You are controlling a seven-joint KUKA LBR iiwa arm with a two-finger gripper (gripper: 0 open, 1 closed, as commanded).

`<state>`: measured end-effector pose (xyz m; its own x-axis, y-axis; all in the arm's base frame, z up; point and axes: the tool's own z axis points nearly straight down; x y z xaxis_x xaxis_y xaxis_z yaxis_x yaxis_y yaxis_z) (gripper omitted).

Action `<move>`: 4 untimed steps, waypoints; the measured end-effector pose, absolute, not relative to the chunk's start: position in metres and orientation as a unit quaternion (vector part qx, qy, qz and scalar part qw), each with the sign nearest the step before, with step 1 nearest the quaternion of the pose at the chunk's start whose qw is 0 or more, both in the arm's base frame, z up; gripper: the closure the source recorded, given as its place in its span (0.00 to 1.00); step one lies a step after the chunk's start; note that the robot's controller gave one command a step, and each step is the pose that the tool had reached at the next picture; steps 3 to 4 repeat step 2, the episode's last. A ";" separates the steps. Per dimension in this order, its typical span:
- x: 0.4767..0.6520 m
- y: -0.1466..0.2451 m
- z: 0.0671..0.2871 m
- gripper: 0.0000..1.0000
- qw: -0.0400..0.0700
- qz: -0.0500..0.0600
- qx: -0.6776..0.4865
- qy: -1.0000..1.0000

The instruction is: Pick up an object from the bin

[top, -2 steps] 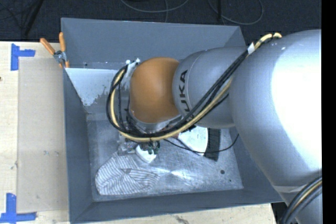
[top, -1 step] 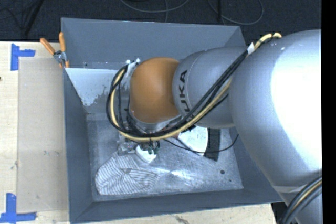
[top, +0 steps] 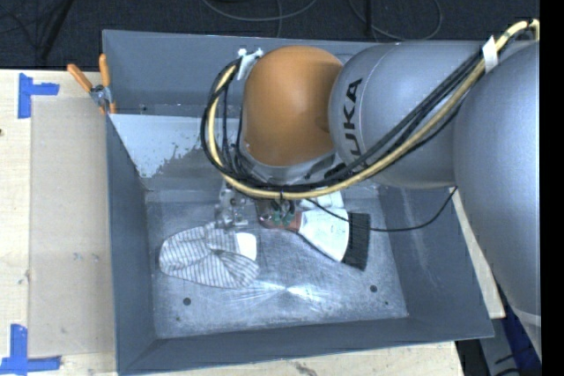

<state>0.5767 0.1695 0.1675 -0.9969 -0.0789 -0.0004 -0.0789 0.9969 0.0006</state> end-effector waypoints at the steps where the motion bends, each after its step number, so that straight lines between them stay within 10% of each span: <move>1: 0.577 0.169 0.167 1.00 0.000 0.000 -0.039 0.999; 2: 0.578 0.171 0.204 1.00 -0.002 0.000 -0.044 0.999; 4: 0.578 0.171 0.204 1.00 -0.002 0.000 -0.044 0.999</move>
Offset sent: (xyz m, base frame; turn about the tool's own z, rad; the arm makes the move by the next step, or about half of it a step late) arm 0.0029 0.0042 0.0569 -0.0207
